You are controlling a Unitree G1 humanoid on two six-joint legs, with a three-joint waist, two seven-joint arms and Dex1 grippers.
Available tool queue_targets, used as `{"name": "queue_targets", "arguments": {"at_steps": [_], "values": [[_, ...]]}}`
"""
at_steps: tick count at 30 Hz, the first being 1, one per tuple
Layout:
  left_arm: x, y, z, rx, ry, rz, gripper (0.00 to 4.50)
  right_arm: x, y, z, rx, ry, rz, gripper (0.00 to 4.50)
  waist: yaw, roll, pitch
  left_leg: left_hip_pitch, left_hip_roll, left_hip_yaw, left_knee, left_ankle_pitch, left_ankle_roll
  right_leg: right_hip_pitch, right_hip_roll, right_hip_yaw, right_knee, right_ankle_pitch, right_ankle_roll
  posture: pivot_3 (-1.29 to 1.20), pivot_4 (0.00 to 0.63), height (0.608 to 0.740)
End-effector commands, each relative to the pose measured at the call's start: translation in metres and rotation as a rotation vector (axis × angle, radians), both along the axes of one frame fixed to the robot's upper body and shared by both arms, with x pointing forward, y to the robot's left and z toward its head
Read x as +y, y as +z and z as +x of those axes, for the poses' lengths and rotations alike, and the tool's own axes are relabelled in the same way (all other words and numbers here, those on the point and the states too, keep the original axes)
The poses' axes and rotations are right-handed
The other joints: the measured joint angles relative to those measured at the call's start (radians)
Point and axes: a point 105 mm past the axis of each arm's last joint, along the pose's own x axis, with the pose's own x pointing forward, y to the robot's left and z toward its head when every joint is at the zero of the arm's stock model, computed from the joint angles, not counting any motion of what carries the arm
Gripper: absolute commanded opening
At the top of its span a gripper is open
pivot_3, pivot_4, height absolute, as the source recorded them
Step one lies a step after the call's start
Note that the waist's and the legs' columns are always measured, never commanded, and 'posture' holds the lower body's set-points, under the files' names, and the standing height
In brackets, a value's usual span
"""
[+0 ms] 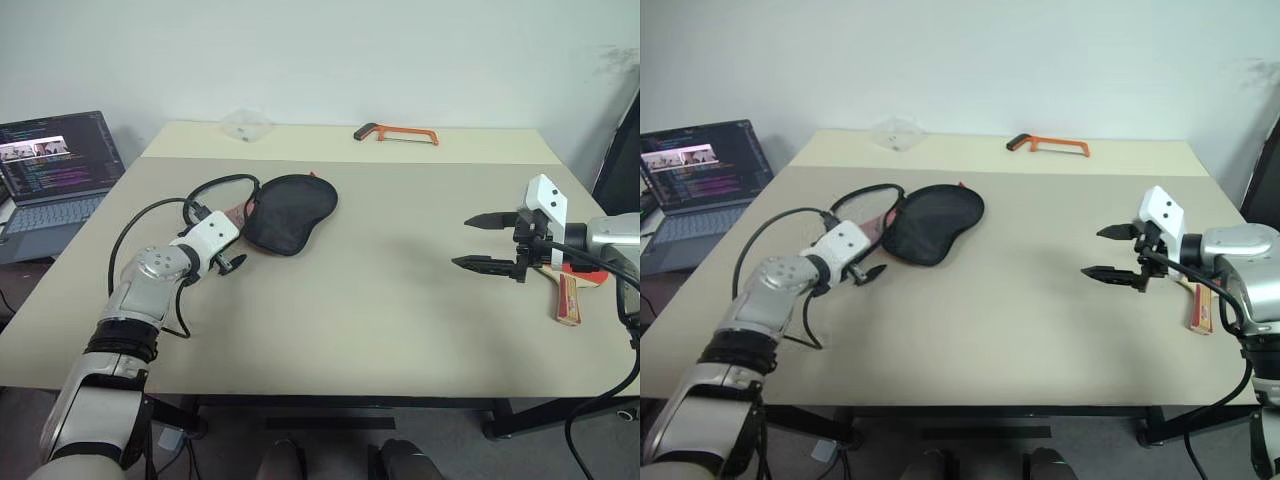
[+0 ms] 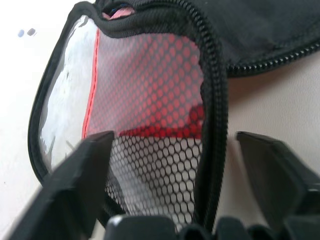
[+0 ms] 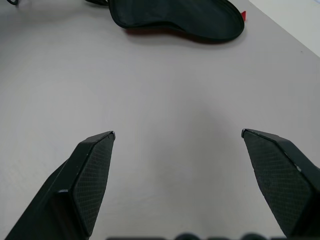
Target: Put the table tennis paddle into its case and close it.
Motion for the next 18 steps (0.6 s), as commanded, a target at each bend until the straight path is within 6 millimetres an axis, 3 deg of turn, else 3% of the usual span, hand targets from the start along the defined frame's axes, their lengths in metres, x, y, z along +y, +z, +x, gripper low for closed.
{"name": "queue_targets", "arguments": {"at_steps": [1,8,11,18], "values": [[-0.014,0.012,0.005,-0.051,-0.057,0.02,2.79,-0.001,0.017,-0.004,-0.06,0.0,0.013,4.5,0.0,0.0,0.0,0.0,0.0,0.0,0.0,0.0,0.0,0.0,0.0,0.0,0.0,0.0,0.0,0.0,0.15,0.74],[-0.031,0.014,0.009,-0.057,-0.123,0.034,0.17,-0.001,0.016,-0.003,-0.06,-0.006,0.018,4.5,0.001,0.0,0.0,0.0,0.0,0.0,0.0,0.0,0.0,0.0,0.0,0.0,0.0,0.0,0.0,0.0,0.15,0.74],[-0.045,0.017,0.008,-0.042,-0.166,-0.025,0.03,0.0,0.015,-0.003,-0.059,-0.006,0.02,4.5,0.001,0.0,0.0,0.0,0.0,0.0,0.001,0.0,0.0,0.001,0.0,0.0,0.0,0.0,0.001,0.0,0.15,0.74],[-0.08,0.022,0.009,-0.058,-0.299,0.045,0.03,-0.001,0.017,-0.003,-0.066,-0.012,0.023,4.5,0.008,0.0,0.0,0.0,0.0,-0.001,0.001,0.0,0.0,0.001,0.0,0.0,0.0,0.0,0.001,0.0,0.15,0.74]]}}
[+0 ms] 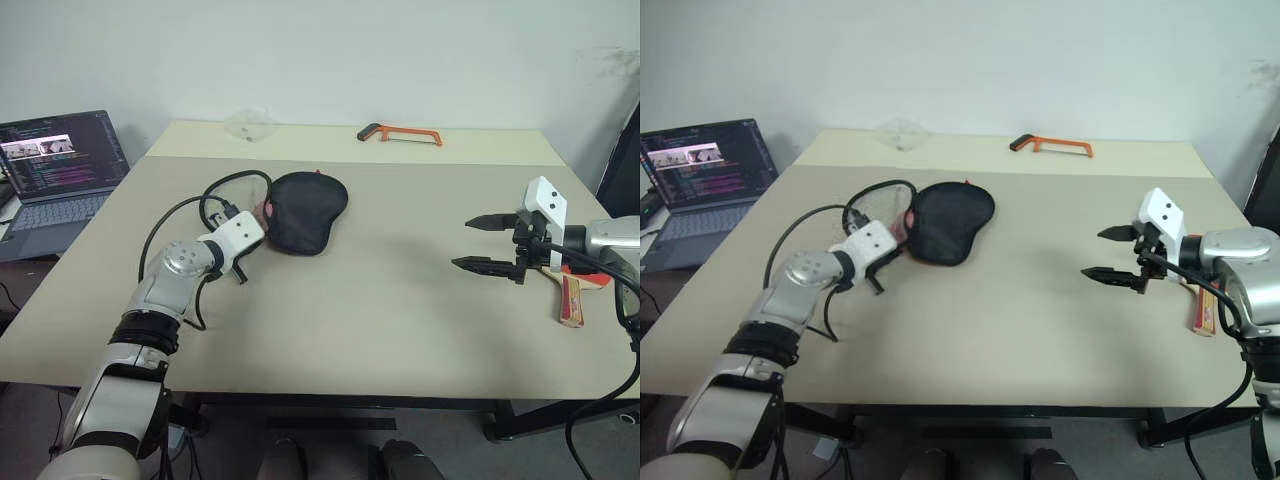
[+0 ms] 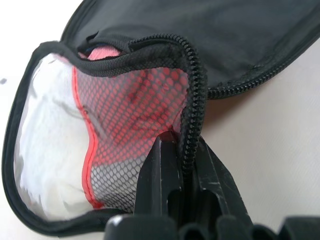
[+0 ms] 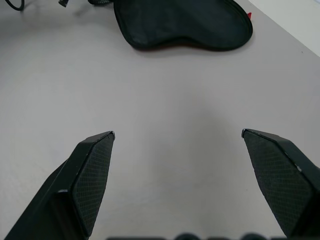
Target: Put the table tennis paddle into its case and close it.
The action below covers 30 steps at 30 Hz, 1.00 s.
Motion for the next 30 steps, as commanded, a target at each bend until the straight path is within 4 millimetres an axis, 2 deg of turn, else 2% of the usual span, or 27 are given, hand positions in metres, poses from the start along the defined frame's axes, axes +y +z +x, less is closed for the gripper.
{"name": "queue_targets", "arguments": {"at_steps": [1,4,8,15,21,30], "values": [[-0.036,0.019,0.002,-0.064,-0.141,0.049,0.03,-0.001,0.018,-0.003,-0.065,0.001,0.019,4.5,0.004,0.0,0.0,0.0,0.0,0.0,0.0,0.0,0.0,0.0,0.0,0.0,0.0,0.0,0.0,0.0,0.15,0.74],[-0.056,0.017,0.002,-0.059,-0.204,0.069,0.03,-0.001,0.019,-0.003,-0.067,0.001,0.02,4.5,0.011,0.0,0.0,0.0,0.0,0.0,0.001,0.0,0.0,0.001,0.0,0.0,0.0,0.0,0.001,0.0,0.15,0.74],[-0.069,0.013,0.003,-0.055,-0.247,0.108,0.03,-0.002,0.02,-0.002,-0.071,-0.004,0.019,4.5,0.014,0.0,0.0,0.0,0.0,0.0,0.001,0.0,0.0,0.001,0.0,0.0,0.0,0.0,0.001,0.0,0.15,0.74],[-0.111,0.009,0.004,-0.037,-0.345,0.137,0.03,-0.003,0.021,-0.002,-0.077,-0.009,0.017,4.5,0.018,0.0,0.0,0.0,-0.001,0.0,0.002,0.0,0.0,0.002,0.0,0.0,-0.001,0.001,0.002,0.0,0.15,0.74],[-0.125,0.013,0.014,-0.021,-0.333,0.196,0.03,-0.005,0.022,-0.003,-0.079,-0.015,0.015,4.5,0.016,0.0,0.0,0.0,-0.001,-0.001,0.002,0.0,0.0,0.002,0.0,0.0,-0.001,0.0,0.003,0.0,0.15,0.74],[-0.182,0.009,0.015,0.03,-0.41,0.162,0.03,-0.004,0.021,-0.002,-0.082,-0.019,0.019,4.5,0.016,0.0,0.0,0.0,-0.001,-0.001,0.002,0.0,0.0,0.002,0.0,0.0,-0.001,0.0,0.003,0.0,0.15,0.74]]}}
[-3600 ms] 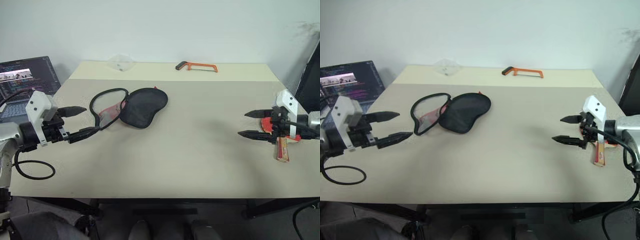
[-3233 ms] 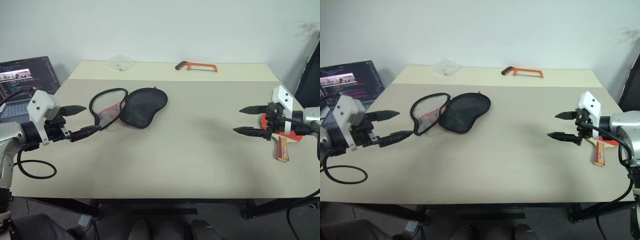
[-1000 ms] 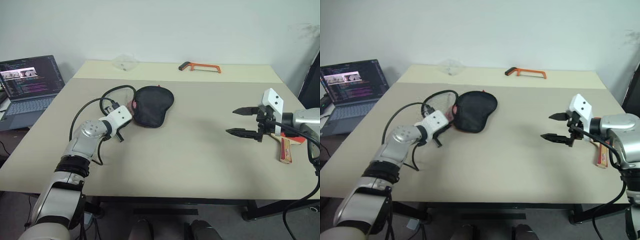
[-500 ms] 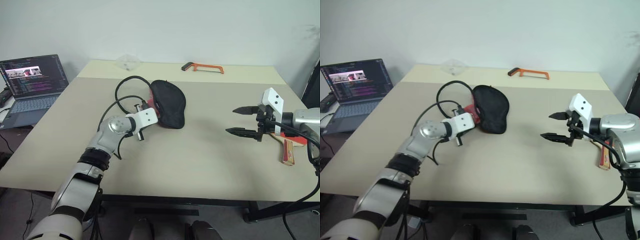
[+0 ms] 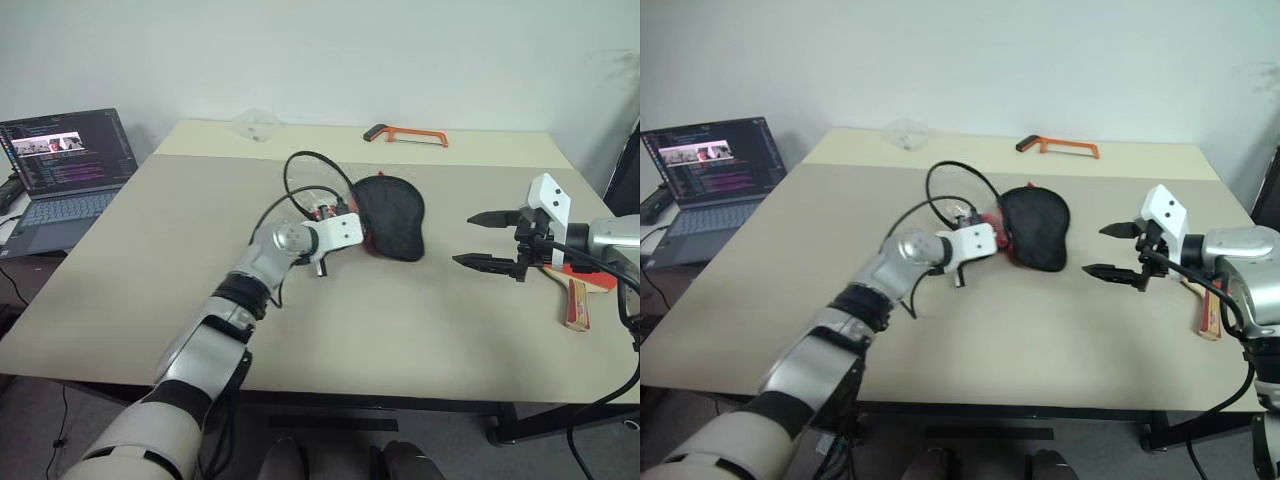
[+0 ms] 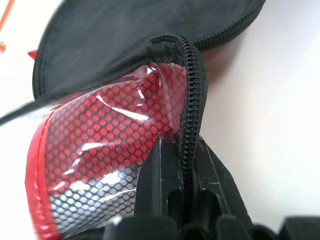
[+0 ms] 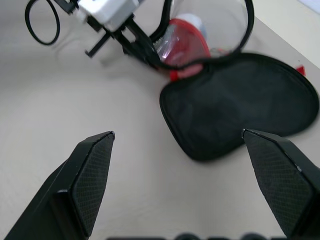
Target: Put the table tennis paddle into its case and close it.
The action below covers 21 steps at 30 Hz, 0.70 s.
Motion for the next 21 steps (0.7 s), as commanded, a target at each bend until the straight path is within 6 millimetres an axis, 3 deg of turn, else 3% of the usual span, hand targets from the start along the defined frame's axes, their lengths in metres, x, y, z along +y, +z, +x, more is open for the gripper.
{"name": "queue_targets", "arguments": {"at_steps": [1,7,16,19,21], "values": [[-0.025,0.012,0.002,-0.036,-0.04,0.02,0.03,-0.003,0.018,-0.002,-0.064,-0.006,0.011,4.5,0.0,0.0,0.0,0.0,0.0,0.0,0.0,0.0,0.0,0.0,0.0,0.0,0.0,0.0,0.0,0.0,0.15,0.74],[-0.033,0.001,0.003,-0.02,0.002,0.059,0.03,-0.002,0.017,-0.003,-0.064,-0.007,0.013,4.5,-0.002,0.0,0.0,0.0,0.0,0.0,0.0,0.0,0.0,0.0,0.0,0.0,0.0,-0.001,0.001,0.0,0.15,0.74],[-0.017,0.002,0.004,-0.002,0.046,0.088,0.03,0.002,0.018,0.008,-0.067,-0.065,0.091,4.5,-0.024,0.0,0.0,0.0,0.0,-0.001,0.0,0.0,0.0,0.0,0.0,0.0,0.0,-0.001,0.001,0.0,0.15,0.74],[-0.011,0.011,0.004,0.009,0.076,0.037,0.73,0.003,0.021,0.028,-0.078,-0.187,0.184,4.5,-0.03,0.0,0.0,0.0,0.0,-0.001,-0.001,0.0,0.0,0.0,0.001,0.0,0.001,-0.001,0.001,0.0,0.15,0.74],[-0.006,0.014,0.004,-0.001,0.089,0.035,1.44,0.004,0.02,0.038,-0.067,-0.252,0.218,4.5,-0.028,0.0,0.0,0.0,0.0,-0.001,-0.001,0.0,0.0,0.0,0.001,0.0,0.001,0.0,0.0,0.0,0.15,0.74]]}}
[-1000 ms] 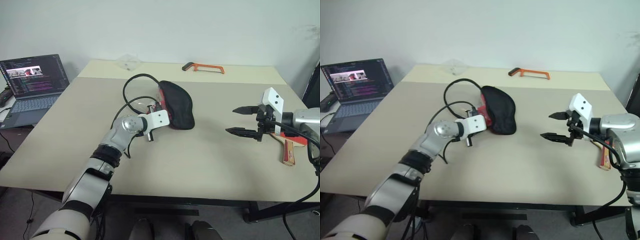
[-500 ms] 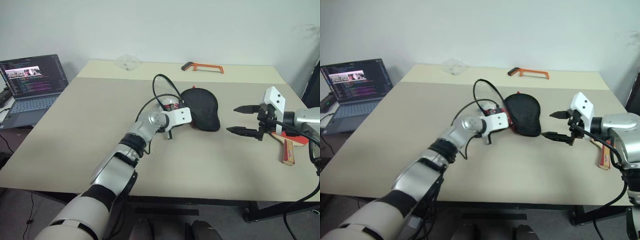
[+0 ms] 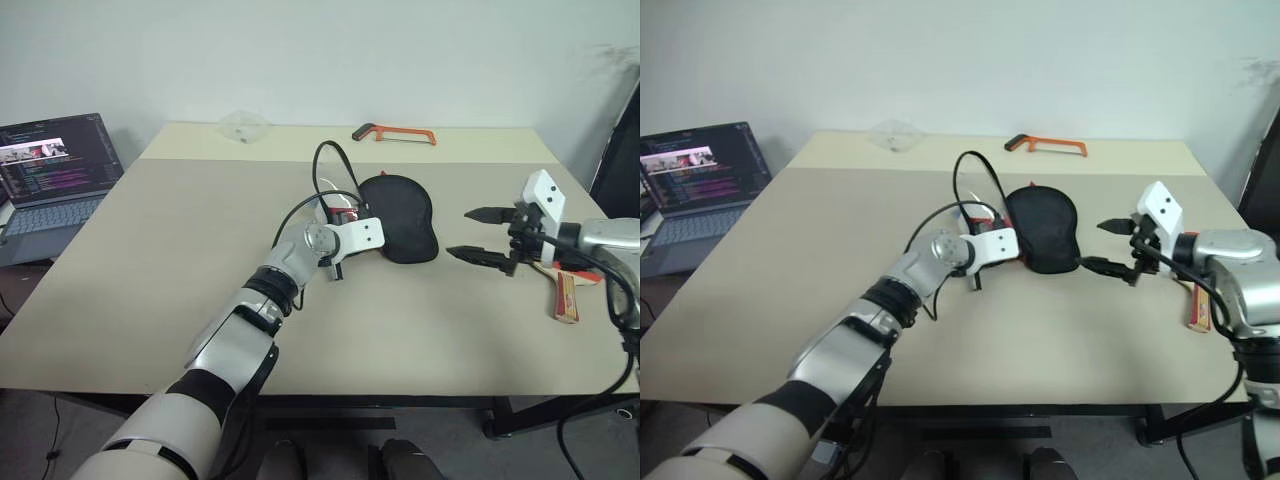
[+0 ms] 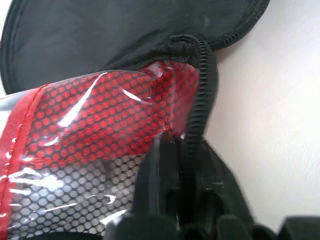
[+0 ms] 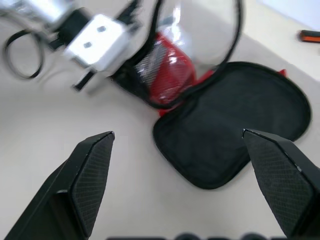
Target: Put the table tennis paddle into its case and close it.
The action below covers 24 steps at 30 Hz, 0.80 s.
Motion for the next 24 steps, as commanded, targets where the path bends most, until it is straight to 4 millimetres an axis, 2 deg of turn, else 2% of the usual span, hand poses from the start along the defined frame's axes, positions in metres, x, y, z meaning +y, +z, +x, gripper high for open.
{"name": "queue_targets", "arguments": {"at_steps": [1,3,6,11,15,20,24], "values": [[0.001,0.021,0.002,-0.059,0.003,-0.033,1.8,-0.005,0.015,0.015,-0.032,-0.123,0.056,4.5,0.004,0.0,0.0,0.0,0.0,0.0,0.0,0.0,0.0,0.0,0.0,0.0,0.0,0.0,0.0,0.0,0.15,0.74],[0.007,0.024,0.0,-0.07,0.007,-0.023,2.47,-0.003,0.013,0.022,-0.003,-0.175,0.101,4.5,0.007,0.0,0.0,0.0,0.0,0.0,0.0,0.0,0.0,0.0,0.0,0.0,0.0,0.0,-0.001,0.0,0.15,0.74],[0.011,0.032,-0.008,-0.049,-0.01,-0.058,2.47,0.001,0.005,0.036,0.077,-0.276,0.196,4.5,0.004,0.0,0.0,-0.001,0.0,0.0,-0.001,0.0,0.0,-0.001,0.0,0.0,0.0,0.001,-0.002,0.0,0.15,0.74],[0.023,0.058,-0.024,-0.036,-0.016,-0.17,2.47,0.004,-0.022,0.059,0.198,-0.486,0.295,4.5,0.007,0.0,0.0,-0.004,0.001,0.0,-0.002,0.0,0.0,-0.004,0.0,-0.001,0.001,0.002,-0.003,0.0,0.15,0.74],[0.047,0.071,-0.042,-0.006,-0.005,-0.212,2.47,0.008,-0.038,0.077,0.252,-0.618,0.39,4.5,0.002,0.001,0.0,-0.007,0.001,0.0,-0.001,0.0,0.0,-0.007,0.0,0.0,0.001,0.002,-0.003,0.0,0.15,0.74],[0.083,0.082,-0.065,0.028,0.04,-0.268,2.47,0.022,-0.05,0.092,0.282,-0.646,0.424,4.5,-0.002,0.001,0.0,-0.007,0.001,0.0,-0.001,0.0,0.0,-0.007,0.0,-0.001,0.001,0.002,-0.003,0.0,0.15,0.74],[0.114,0.082,-0.077,0.056,0.122,-0.305,2.47,0.036,-0.061,0.103,0.271,-0.655,0.403,4.5,-0.011,0.001,0.0,-0.006,0.001,0.0,-0.001,0.0,0.0,-0.007,0.0,-0.001,0.001,0.002,-0.003,0.0,0.15,0.74]]}}
